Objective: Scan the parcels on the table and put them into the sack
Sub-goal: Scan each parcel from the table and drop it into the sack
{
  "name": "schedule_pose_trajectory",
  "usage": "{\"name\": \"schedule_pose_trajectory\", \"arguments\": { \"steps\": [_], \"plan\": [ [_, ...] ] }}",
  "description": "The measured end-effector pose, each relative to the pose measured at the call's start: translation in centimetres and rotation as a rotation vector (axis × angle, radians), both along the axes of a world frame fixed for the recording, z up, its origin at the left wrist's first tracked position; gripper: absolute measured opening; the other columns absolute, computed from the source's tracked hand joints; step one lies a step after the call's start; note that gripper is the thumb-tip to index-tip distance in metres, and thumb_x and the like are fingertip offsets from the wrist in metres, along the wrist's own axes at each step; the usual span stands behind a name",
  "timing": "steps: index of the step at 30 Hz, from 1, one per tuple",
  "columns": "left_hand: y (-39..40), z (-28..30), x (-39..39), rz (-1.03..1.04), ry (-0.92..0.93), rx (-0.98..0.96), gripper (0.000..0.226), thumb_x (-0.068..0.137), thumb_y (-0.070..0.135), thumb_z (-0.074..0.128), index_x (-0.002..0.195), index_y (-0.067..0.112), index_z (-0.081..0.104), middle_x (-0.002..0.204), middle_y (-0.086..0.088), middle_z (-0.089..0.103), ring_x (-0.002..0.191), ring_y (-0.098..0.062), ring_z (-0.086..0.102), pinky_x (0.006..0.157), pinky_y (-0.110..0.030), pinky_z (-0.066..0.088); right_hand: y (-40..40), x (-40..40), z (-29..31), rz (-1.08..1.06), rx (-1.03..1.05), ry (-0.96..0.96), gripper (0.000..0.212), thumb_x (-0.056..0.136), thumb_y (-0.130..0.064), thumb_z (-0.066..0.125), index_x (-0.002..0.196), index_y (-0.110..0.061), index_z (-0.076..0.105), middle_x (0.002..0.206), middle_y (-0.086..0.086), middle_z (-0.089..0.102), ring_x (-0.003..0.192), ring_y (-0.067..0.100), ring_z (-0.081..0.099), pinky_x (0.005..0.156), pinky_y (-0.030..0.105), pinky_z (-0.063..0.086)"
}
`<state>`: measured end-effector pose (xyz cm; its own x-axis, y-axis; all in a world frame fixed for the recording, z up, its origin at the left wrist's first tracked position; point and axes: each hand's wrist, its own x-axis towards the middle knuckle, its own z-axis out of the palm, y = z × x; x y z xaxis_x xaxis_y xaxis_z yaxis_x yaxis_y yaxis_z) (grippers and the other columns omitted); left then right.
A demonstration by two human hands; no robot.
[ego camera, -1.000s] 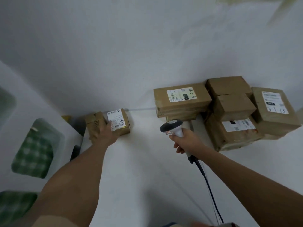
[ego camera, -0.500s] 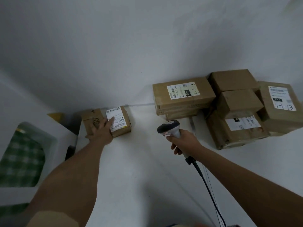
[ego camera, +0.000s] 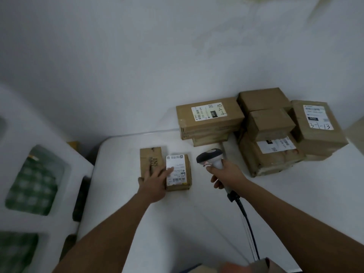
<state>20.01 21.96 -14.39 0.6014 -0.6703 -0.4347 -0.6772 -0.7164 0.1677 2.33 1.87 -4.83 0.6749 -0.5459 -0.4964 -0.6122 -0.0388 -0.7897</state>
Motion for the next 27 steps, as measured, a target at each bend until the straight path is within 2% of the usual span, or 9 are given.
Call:
{"name": "schedule_pose_trajectory", "arguments": {
  "steps": [7,11,15,18,20,22,24,25,27],
  "plan": [
    [-4.7,-0.6,-10.0,-0.277,0.011,-0.013,0.072,0.093,0.052,0.048,0.150,0.051,0.004,0.162,0.011,-0.001,0.146,-0.042,-0.020,0.110,-0.073,0.012,-0.7,-5.6,-0.9,-0.125,-0.004,0.006,0.021,0.092,-0.029,0.065,0.095,-0.009,0.062,0.070,0.010,0.070,0.054,0.019,0.066,0.053,0.028,0.053],
    [-7.6,-1.3,-13.6,-0.398,0.019,-0.041,0.075,0.089,0.064,0.048,0.151,0.048,0.009,0.163,0.009,-0.005,0.147,-0.039,-0.024,0.109,-0.076,0.002,-1.2,-9.0,-0.8,-0.206,-0.007,0.018,0.021,0.091,-0.027,0.067,0.098,-0.009,0.062,0.069,0.010,0.071,0.051,0.020,0.065,0.053,0.028,0.053],
    [-9.4,-1.7,-15.6,-0.139,0.023,-0.075,0.101,0.079,0.077,0.052,0.154,0.042,-0.006,0.160,0.005,-0.024,0.145,-0.045,-0.019,0.108,-0.074,0.001,-2.2,-12.2,-0.7,-0.270,-0.041,0.039,0.024,0.092,-0.030,0.065,0.095,-0.006,0.064,0.069,0.008,0.071,0.052,0.017,0.066,0.051,0.025,0.053],
    [-9.5,-1.2,-15.8,0.031,-0.030,-0.102,0.084,0.090,0.055,0.054,0.154,0.042,0.001,0.160,-0.002,-0.021,0.141,-0.047,0.006,0.105,-0.064,0.031,-2.7,-13.9,-0.7,-0.307,-0.044,0.042,0.024,0.092,-0.032,0.065,0.093,-0.008,0.064,0.072,0.008,0.072,0.053,0.017,0.067,0.051,0.025,0.053],
    [-9.1,-0.6,-15.2,0.121,0.005,-0.184,0.080,0.089,0.042,0.059,0.153,0.042,0.011,0.161,0.000,-0.011,0.132,-0.040,0.023,0.101,-0.054,0.038,-2.7,-14.5,-0.8,-0.331,-0.044,0.041,0.025,0.091,-0.033,0.065,0.093,-0.008,0.064,0.073,0.009,0.072,0.055,0.017,0.067,0.054,0.027,0.056],
    [-8.6,-0.9,-13.7,0.220,0.149,-0.303,0.083,0.082,0.031,0.067,0.151,0.041,0.020,0.162,0.004,0.001,0.132,-0.036,0.028,0.104,-0.051,0.038,-2.4,-14.7,-1.0,-0.349,-0.032,0.043,0.027,0.091,-0.034,0.066,0.092,-0.007,0.064,0.074,0.010,0.073,0.055,0.017,0.067,0.057,0.028,0.057],
    [-7.9,-0.9,-11.9,0.301,0.401,-0.540,0.085,0.076,0.011,0.068,0.146,0.041,0.030,0.157,0.001,0.021,0.135,-0.031,0.034,0.106,-0.047,0.040,-2.0,-14.6,-1.1,-0.361,-0.011,0.039,0.028,0.090,-0.034,0.066,0.093,-0.007,0.064,0.074,0.010,0.073,0.054,0.017,0.067,0.055,0.027,0.057],
    [-7.2,-0.9,-10.9,0.365,0.535,-0.654,0.086,0.076,0.000,0.063,0.144,0.041,0.031,0.153,-0.001,0.029,0.134,-0.029,0.038,0.104,-0.044,0.043,-1.8,-14.5,-1.2,-0.363,-0.004,0.035,0.028,0.090,-0.034,0.066,0.094,-0.006,0.064,0.074,0.011,0.073,0.053,0.017,0.066,0.053,0.026,0.055],
    [-5.7,-0.9,-9.3,0.469,0.679,-0.694,0.084,0.083,-0.016,0.045,0.147,0.037,0.032,0.149,0.000,0.037,0.132,-0.026,0.043,0.097,-0.035,0.047,-1.5,-14.0,-1.2,-0.358,-0.007,0.030,0.026,0.091,-0.031,0.065,0.095,-0.005,0.064,0.073,0.010,0.072,0.051,0.015,0.065,0.050,0.023,0.053]
  ]
}}
